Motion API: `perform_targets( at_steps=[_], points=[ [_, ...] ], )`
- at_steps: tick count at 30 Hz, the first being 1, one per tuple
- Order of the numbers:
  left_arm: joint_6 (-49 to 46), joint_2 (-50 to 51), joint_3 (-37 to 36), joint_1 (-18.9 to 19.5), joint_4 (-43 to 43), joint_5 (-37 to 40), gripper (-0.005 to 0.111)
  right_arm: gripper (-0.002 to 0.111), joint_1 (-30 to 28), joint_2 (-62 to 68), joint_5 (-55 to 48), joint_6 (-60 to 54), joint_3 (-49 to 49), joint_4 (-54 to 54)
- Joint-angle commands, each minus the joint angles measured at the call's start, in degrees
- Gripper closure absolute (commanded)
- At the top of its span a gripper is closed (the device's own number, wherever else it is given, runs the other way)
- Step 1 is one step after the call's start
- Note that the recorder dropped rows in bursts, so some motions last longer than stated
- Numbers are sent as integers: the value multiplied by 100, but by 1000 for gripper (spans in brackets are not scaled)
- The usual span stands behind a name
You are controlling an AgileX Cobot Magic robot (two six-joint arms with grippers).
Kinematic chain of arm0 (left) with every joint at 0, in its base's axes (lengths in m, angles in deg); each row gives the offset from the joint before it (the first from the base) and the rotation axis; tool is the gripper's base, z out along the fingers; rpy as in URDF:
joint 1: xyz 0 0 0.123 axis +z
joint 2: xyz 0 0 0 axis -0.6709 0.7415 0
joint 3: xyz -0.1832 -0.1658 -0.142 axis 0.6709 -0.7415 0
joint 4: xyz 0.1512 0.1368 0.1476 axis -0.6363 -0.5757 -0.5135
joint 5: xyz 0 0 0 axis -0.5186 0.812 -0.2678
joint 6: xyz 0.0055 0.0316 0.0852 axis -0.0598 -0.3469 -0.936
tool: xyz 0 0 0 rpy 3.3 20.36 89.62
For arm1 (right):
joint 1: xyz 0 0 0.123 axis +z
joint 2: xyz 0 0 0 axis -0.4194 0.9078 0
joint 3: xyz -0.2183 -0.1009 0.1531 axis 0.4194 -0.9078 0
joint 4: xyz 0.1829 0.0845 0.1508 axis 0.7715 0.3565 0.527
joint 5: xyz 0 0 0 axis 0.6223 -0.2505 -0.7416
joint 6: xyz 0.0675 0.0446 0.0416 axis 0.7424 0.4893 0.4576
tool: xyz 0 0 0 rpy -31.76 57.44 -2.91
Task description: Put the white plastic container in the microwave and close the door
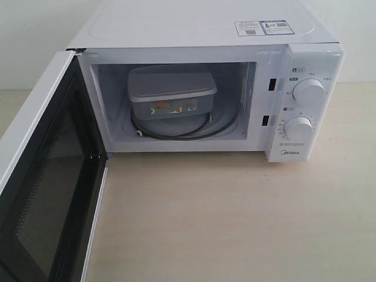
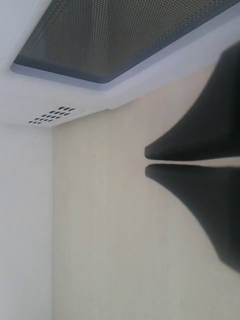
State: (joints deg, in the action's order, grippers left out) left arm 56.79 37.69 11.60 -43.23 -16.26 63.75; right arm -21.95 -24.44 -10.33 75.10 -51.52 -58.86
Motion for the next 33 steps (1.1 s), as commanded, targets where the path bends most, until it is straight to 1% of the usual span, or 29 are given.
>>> perform_targets(
  at_steps=[1, 26, 30, 33],
  points=[
    [66, -1, 18, 17, 15, -7, 102, 108, 2, -25, 41, -33, 3, -4],
    [64, -1, 39, 17, 15, -42, 102, 108, 2, -25, 52, 0, 3, -4],
    [64, -1, 678, 17, 15, 28, 102, 108, 2, -25, 52, 0, 3, -4],
    [64, -1, 1387, 17, 79, 356, 102, 108, 2, -25, 52, 0, 3, -4]
  ],
)
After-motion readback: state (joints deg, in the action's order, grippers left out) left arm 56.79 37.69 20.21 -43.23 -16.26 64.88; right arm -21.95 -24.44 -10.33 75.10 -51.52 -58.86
